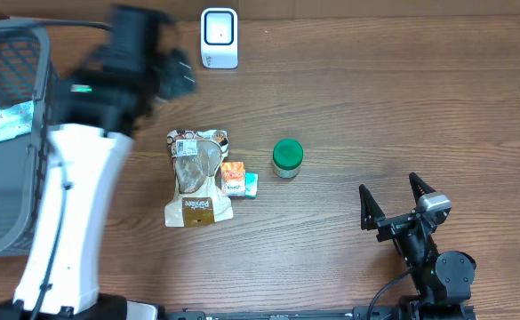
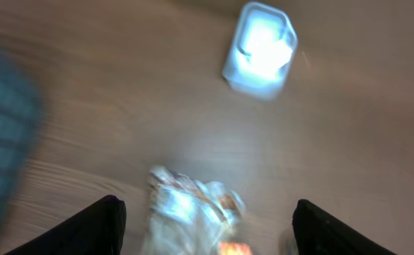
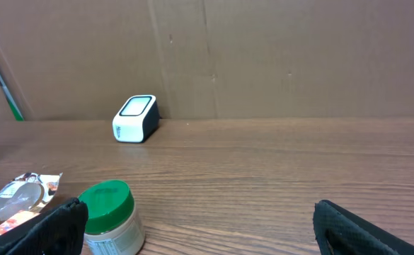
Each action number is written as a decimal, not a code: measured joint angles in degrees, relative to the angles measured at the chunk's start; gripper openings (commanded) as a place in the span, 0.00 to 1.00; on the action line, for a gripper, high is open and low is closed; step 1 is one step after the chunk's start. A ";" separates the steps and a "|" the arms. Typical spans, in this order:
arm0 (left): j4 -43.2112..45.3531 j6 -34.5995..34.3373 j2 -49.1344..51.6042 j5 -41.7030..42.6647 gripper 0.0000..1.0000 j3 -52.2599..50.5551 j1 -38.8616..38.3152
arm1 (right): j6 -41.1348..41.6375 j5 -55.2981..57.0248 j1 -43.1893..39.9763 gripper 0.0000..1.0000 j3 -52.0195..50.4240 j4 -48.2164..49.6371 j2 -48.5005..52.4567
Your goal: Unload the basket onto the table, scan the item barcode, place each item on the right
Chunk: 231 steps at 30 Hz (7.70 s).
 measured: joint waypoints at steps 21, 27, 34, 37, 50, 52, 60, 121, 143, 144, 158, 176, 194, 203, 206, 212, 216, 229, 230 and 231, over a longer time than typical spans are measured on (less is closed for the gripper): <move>8.33 18.53 20.50 -0.04 0.58 4.20 38.23 | 0.02 0.00 0.02 1.00 0.00 0.02 0.00; 11.47 24.50 27.67 -0.09 0.60 3.52 38.58 | 0.02 -0.02 0.02 1.00 0.00 0.02 0.00; 15.45 28.28 31.63 -0.09 0.59 3.52 38.58 | 0.02 0.00 0.00 1.00 0.00 0.04 0.00; 16.61 29.24 33.66 -0.09 0.59 3.52 38.58 | 0.04 -0.02 0.02 1.00 0.00 0.04 0.00; 20.37 30.97 38.62 -0.52 0.56 3.52 39.23 | 0.02 0.00 0.00 1.00 0.00 0.02 0.00; 20.92 30.97 39.39 -0.55 0.56 3.52 39.23 | 0.00 0.00 0.02 1.00 0.00 0.04 0.00; 23.10 30.97 42.36 -0.52 0.56 3.52 39.23 | 0.02 -0.02 0.02 1.00 0.00 0.02 0.00; -1.31 6.56 5.77 3.82 0.04 -11.58 -14.25 | 0.04 -0.02 0.00 1.00 0.00 0.04 0.00; 5.01 6.99 17.94 3.58 0.04 -15.19 -27.47 | 0.04 0.00 0.00 1.00 0.00 0.07 0.00; 4.98 7.74 17.94 3.80 0.04 -15.19 -27.47 | 0.07 -0.02 0.00 1.00 0.00 0.02 0.00; 0.74 25.94 17.94 10.80 0.60 -15.19 -27.47 | 0.04 0.00 0.00 1.00 0.00 0.04 0.00; 0.57 27.63 16.00 11.17 0.54 -12.07 -25.20 | 0.02 -0.02 0.02 1.00 0.00 0.02 0.00; -0.04 10.10 4.24 10.47 0.83 -10.62 -7.37 | 0.04 0.00 0.00 1.00 0.00 0.02 0.00; -0.81 12.41 4.24 10.47 0.99 -10.62 1.62 | 0.02 0.00 0.00 1.00 0.00 0.02 0.00; -0.76 13.22 4.24 10.47 1.00 -10.62 4.17 | 0.04 -0.02 0.00 1.00 0.00 0.04 0.00; -1.09 15.39 4.37 10.51 1.00 -10.62 9.84 | 0.02 -0.09 0.00 1.00 0.00 0.04 0.00; -1.09 17.57 4.81 11.47 1.00 -10.62 12.35 | 0.02 -0.28 0.00 1.00 0.00 0.04 0.00; -0.92 24.48 4.92 14.64 0.99 -10.62 12.61 | 3.10 -2.34 0.00 1.00 0.00 0.07 0.02; -0.98 24.70 4.92 14.64 0.99 -10.62 12.61 | 3.34 -3.08 0.00 1.00 0.00 0.11 0.13; -1.01 24.79 4.92 14.64 0.99 -10.62 12.61 | 3.63 -3.58 0.00 1.00 0.00 0.09 0.31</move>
